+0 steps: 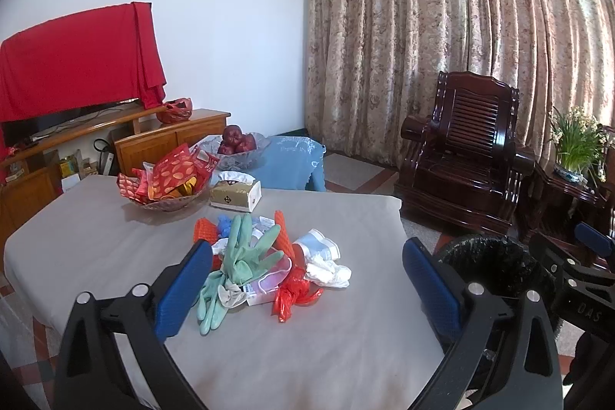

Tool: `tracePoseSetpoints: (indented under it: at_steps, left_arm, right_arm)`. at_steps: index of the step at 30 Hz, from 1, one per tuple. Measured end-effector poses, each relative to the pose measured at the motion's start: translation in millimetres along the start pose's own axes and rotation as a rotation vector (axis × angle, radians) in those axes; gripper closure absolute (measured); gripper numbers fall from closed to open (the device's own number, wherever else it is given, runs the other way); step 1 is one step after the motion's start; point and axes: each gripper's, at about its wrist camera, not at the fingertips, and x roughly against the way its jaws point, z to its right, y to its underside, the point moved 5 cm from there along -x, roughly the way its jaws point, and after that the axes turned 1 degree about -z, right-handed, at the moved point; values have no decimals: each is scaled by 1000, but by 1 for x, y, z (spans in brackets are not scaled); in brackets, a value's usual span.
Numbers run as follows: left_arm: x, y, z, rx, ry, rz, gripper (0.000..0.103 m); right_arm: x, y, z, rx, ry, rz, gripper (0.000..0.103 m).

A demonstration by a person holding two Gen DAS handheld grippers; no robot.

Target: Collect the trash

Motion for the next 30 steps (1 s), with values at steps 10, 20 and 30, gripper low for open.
tracePoseSetpoints:
  at_steps: [10,20,30]
  left_arm:
    - [1,-1,-1,2,0,-1,6]
    - [1,-1,-1,3,2,-1,6]
    - [0,-2,-5,6,1,-1,6]
  right_arm:
    - [1,-1,-2,1,1,-1,5]
    - [1,0,-2,3,1,-1,5]
    - [1,-1,-3,4,0,-1,5]
